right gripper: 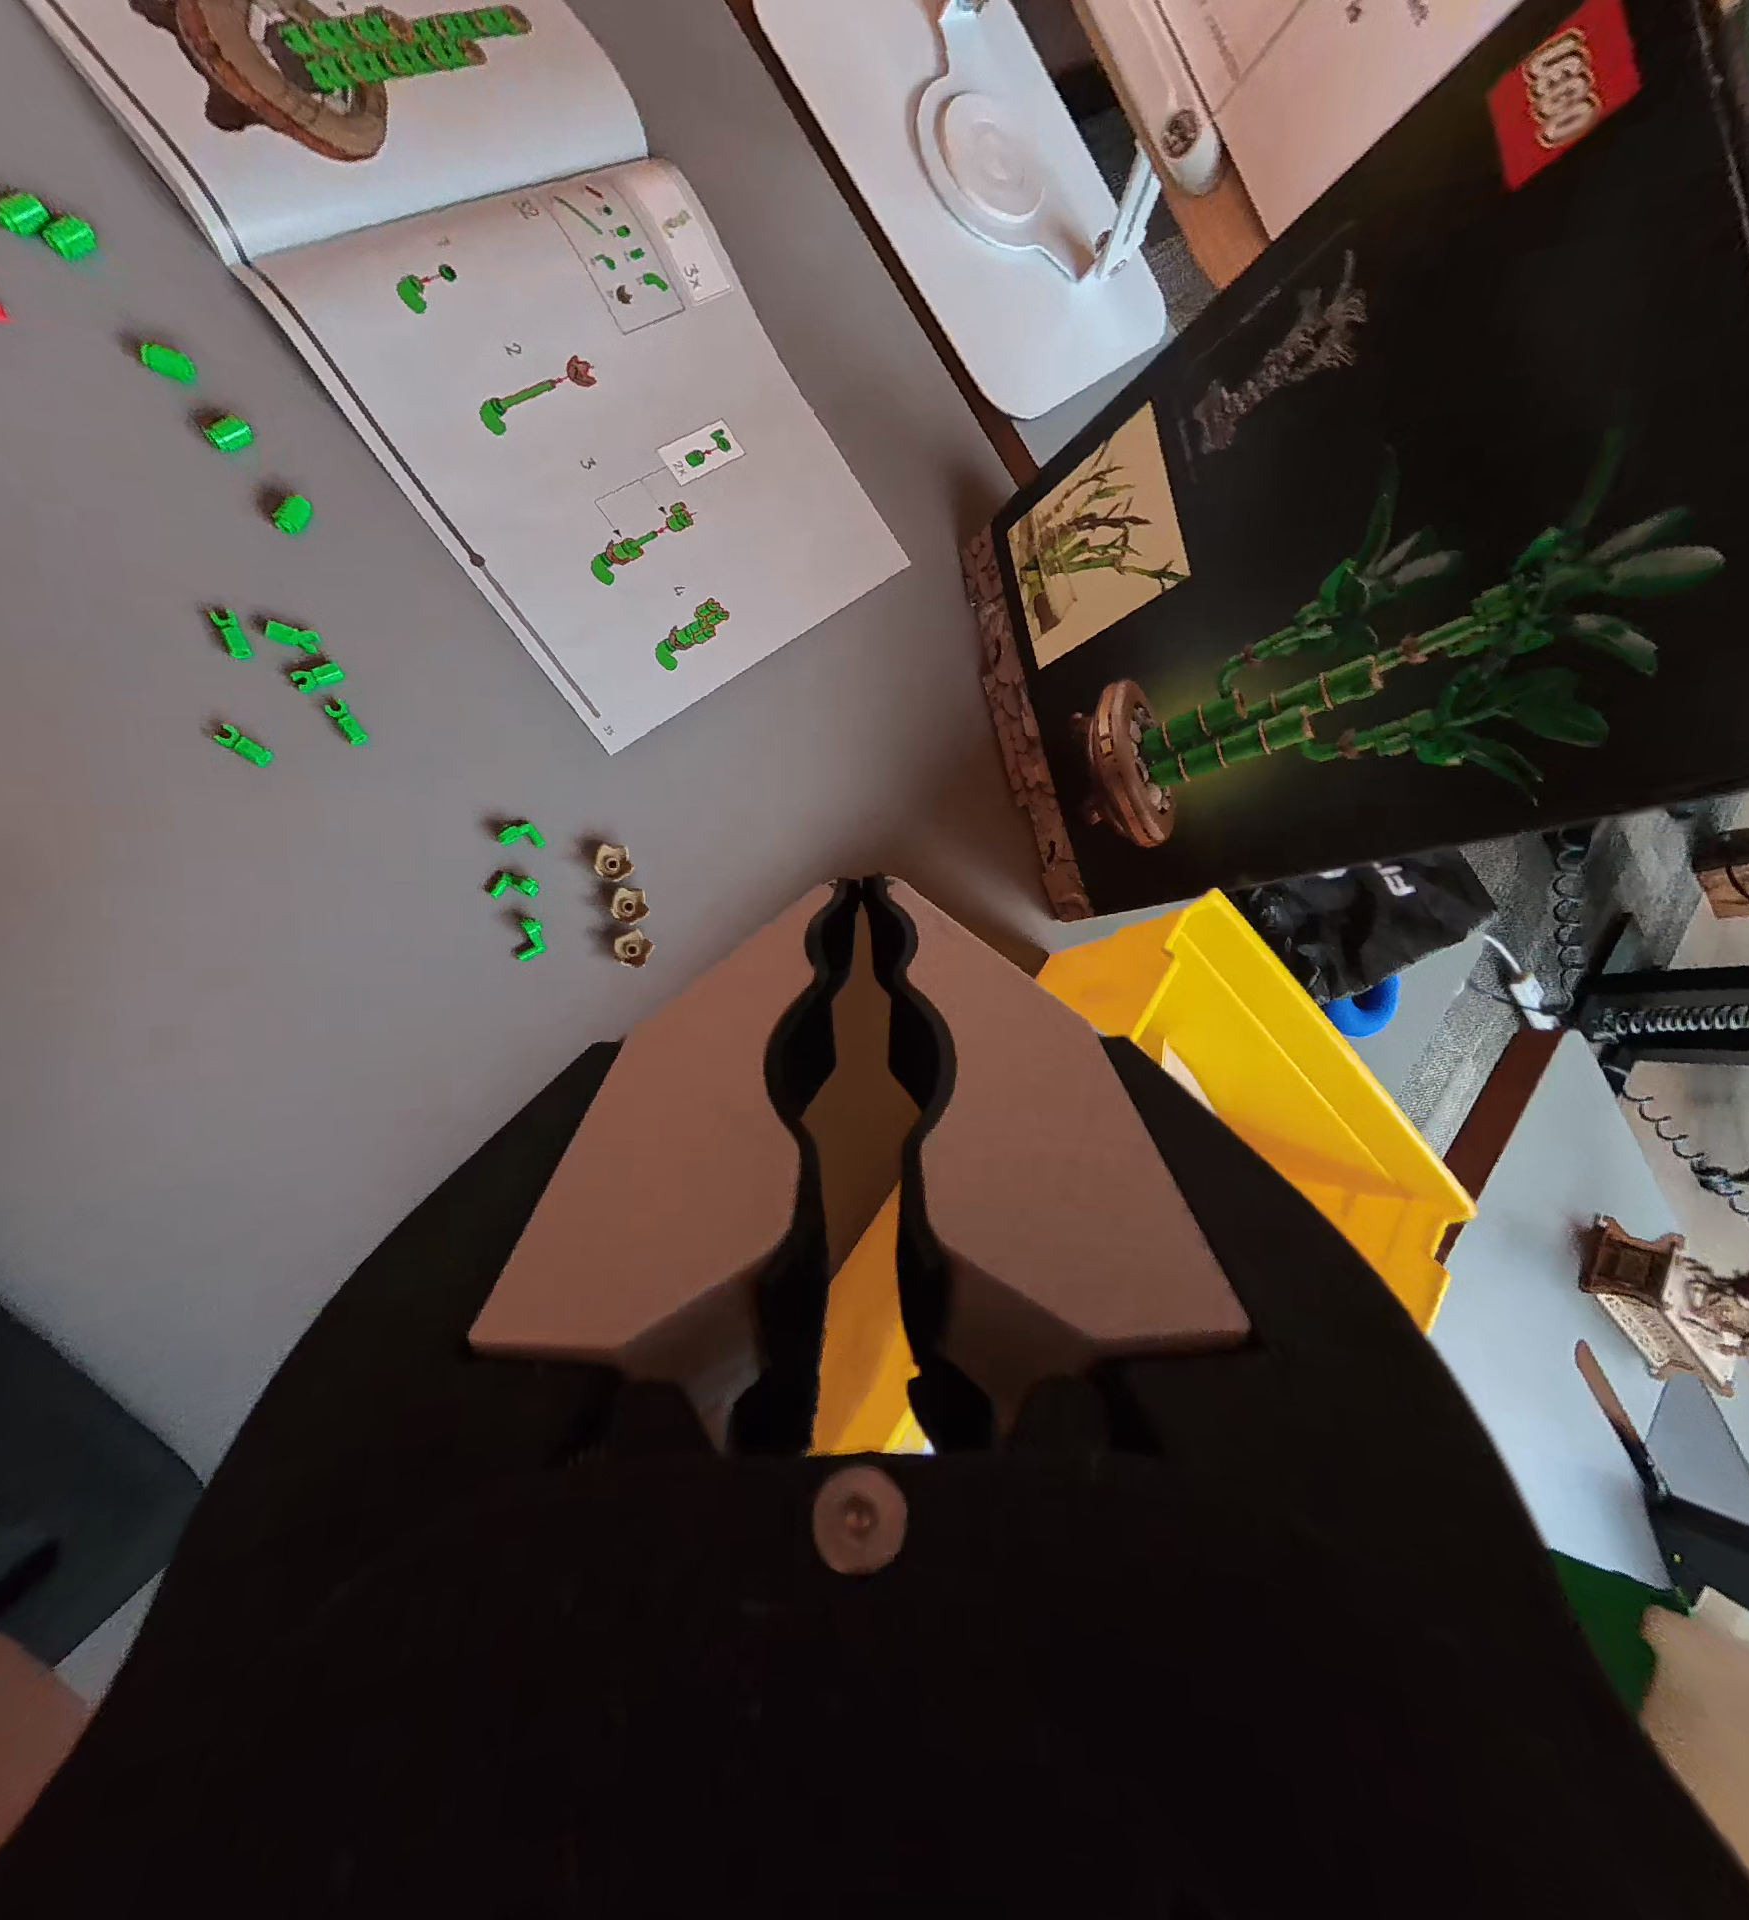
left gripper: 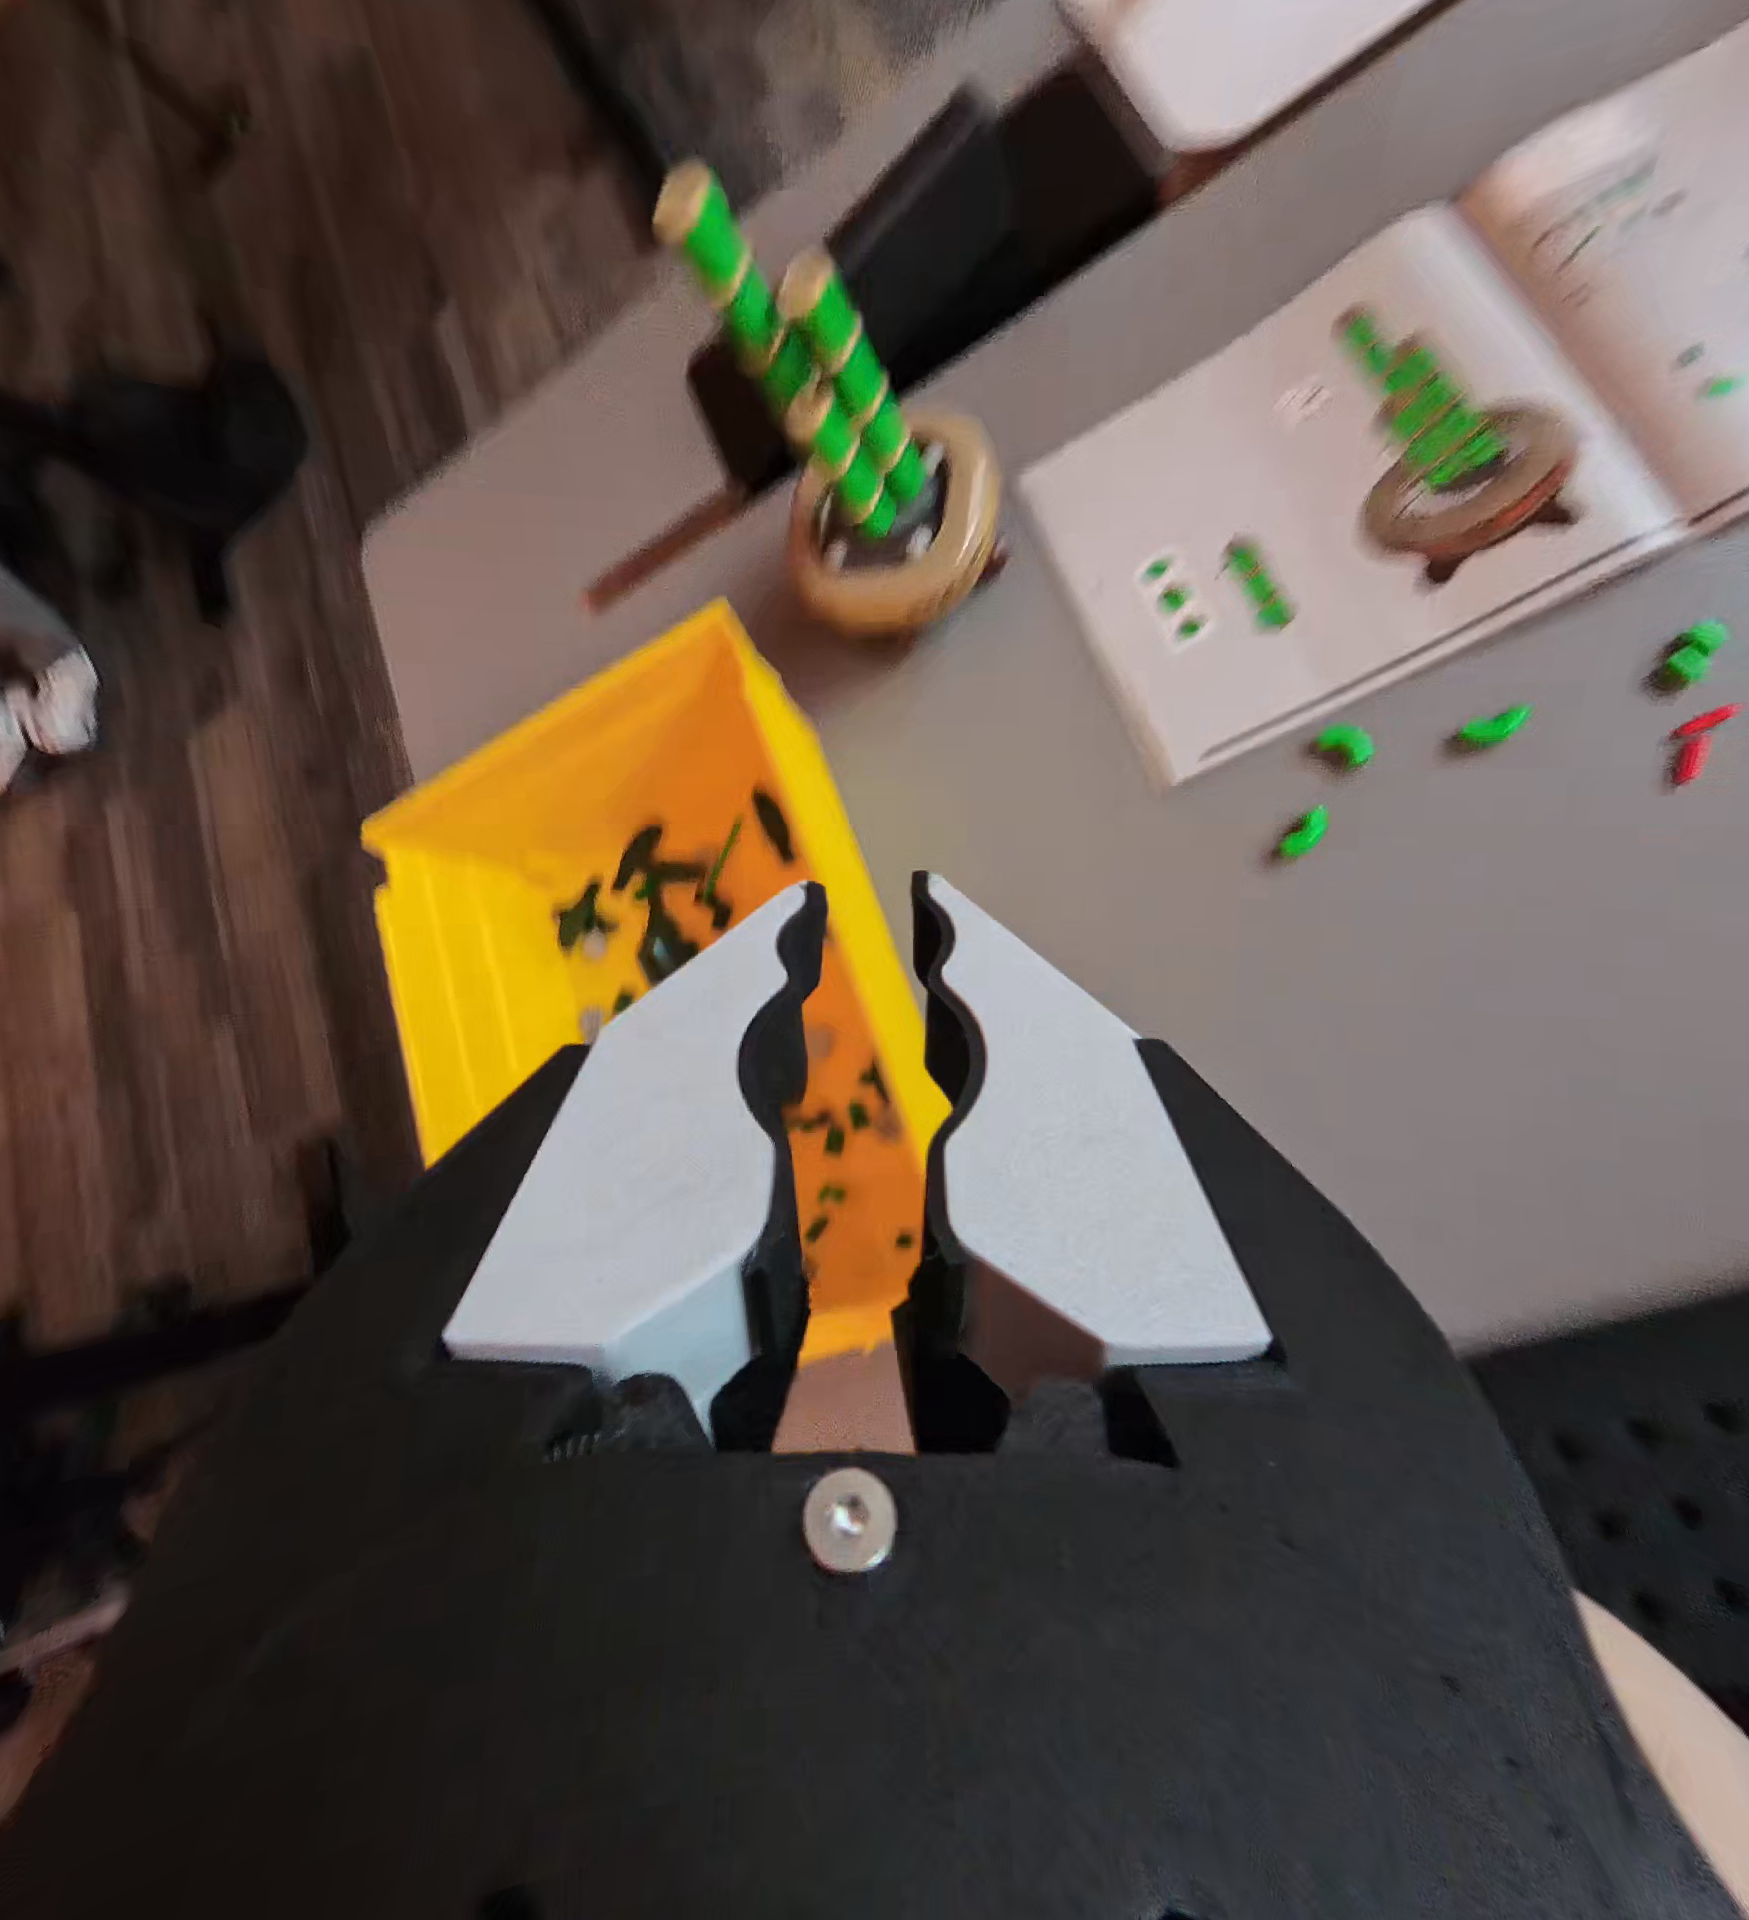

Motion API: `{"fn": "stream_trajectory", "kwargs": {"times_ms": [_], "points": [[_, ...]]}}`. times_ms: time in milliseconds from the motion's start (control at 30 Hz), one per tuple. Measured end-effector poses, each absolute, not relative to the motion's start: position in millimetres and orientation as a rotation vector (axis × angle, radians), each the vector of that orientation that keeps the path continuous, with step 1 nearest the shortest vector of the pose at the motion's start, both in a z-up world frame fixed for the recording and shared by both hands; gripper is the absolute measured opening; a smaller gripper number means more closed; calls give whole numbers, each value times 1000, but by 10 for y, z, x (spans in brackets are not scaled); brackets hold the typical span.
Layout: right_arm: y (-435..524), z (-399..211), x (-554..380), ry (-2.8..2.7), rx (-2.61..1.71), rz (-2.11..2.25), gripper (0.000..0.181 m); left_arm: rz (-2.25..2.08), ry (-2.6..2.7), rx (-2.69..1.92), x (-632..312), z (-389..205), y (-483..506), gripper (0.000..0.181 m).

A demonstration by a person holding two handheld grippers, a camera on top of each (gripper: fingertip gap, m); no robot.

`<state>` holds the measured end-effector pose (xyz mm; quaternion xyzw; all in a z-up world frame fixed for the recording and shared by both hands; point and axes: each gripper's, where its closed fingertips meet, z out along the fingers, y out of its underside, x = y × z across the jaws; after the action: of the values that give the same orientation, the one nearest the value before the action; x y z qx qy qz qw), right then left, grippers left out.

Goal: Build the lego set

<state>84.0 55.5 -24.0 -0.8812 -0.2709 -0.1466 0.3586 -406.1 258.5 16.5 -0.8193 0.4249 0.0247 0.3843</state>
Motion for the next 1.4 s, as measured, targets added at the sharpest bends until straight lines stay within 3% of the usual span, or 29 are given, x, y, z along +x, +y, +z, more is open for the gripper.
{"fn": "stream_trajectory", "kwargs": {"times_ms": [33, 267, 633, 900, 1400], "points": [[593, -259, 799, -720, -2281, -387, 1, 75, 1039, -2148, -4294, 97, 2651, 14], [836, -359, 440, -844, -2303, -429, 2, -163, 1192, -2310, -4907, -587, 2782, 5], [1111, -176, -260, -963, -2194, -445, 3, -105, 1268, -2611, -5468, -1672, 2891, 12], [1141, -278, -291, -967, -2229, -451, 3, -284, 1154, -2587, -5247, -1754, 3133, 10], [1139, -371, -232, -980, -2257, -449, 3, -212, 1194, -2610, -5202, -1973, 3207, 5]]}}
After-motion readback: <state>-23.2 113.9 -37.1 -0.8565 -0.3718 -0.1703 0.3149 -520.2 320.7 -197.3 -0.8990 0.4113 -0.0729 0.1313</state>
